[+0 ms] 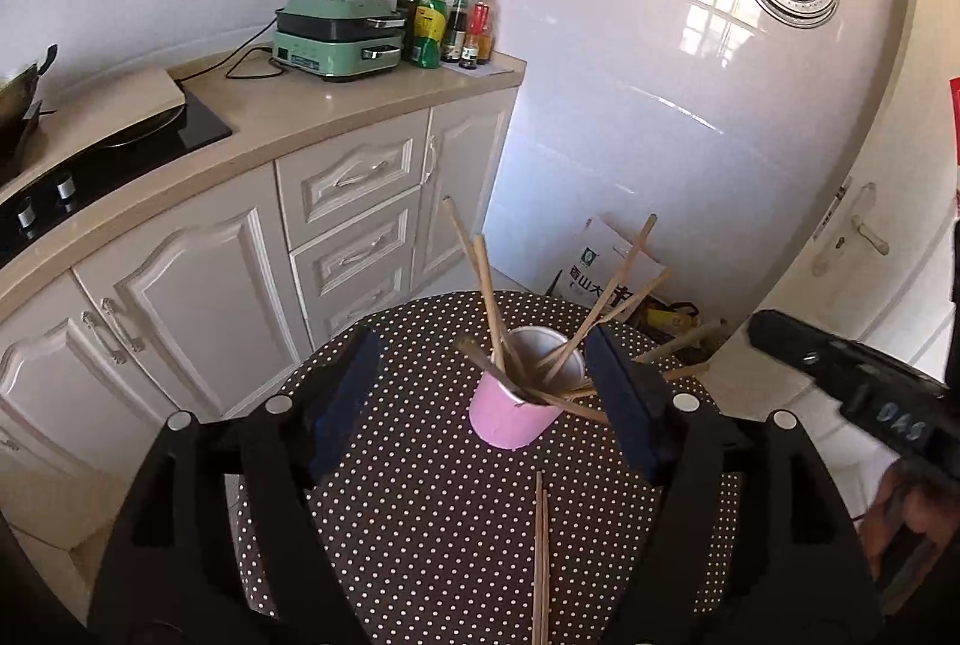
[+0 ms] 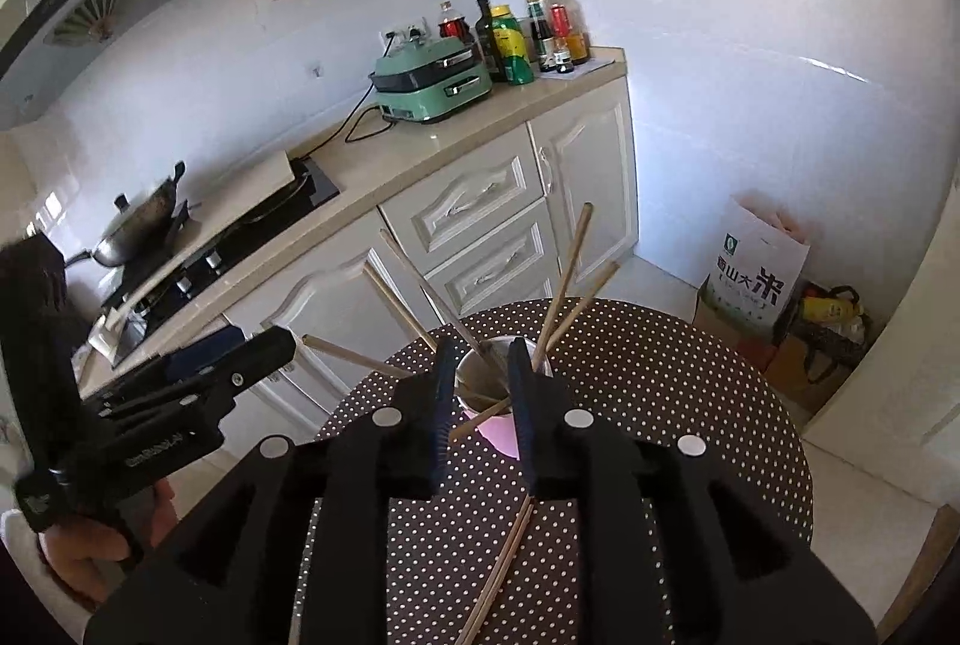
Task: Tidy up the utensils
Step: 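Move both open grippers down to the last sticks on the table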
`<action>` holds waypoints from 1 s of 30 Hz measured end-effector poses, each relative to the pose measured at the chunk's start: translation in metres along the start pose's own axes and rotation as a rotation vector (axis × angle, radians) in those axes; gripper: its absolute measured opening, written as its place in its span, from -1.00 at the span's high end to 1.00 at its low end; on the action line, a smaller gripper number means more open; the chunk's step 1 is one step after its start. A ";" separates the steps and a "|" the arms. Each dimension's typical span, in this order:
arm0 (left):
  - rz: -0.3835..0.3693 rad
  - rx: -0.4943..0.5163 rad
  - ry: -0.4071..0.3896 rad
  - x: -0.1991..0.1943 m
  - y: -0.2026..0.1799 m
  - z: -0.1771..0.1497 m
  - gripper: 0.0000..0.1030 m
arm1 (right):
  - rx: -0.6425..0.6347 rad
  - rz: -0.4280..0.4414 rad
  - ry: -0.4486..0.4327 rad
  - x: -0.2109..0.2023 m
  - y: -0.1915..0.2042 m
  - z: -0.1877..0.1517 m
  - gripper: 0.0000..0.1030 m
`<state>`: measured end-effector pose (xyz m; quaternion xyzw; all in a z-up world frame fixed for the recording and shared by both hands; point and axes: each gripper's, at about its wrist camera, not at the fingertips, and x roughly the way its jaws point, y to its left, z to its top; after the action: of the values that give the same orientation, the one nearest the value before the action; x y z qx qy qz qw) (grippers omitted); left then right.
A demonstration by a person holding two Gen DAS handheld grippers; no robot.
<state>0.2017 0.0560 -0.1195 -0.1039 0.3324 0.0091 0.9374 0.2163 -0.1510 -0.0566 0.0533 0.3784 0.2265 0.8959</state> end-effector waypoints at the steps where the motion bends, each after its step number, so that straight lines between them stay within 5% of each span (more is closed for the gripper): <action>1: 0.003 0.000 0.000 -0.001 -0.001 -0.003 -0.38 | 0.014 0.002 -0.008 -0.004 -0.001 -0.003 0.66; 16: -0.006 0.155 0.092 0.023 -0.035 -0.038 -0.40 | 0.200 -0.084 -0.054 -0.019 -0.030 -0.060 0.60; 30: -0.021 0.107 0.192 0.057 -0.010 -0.067 -0.40 | 0.290 -0.086 0.147 0.046 -0.041 -0.099 0.60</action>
<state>0.2055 0.0294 -0.2040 -0.0577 0.4195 -0.0288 0.9055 0.1899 -0.1745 -0.1685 0.1493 0.4736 0.1343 0.8576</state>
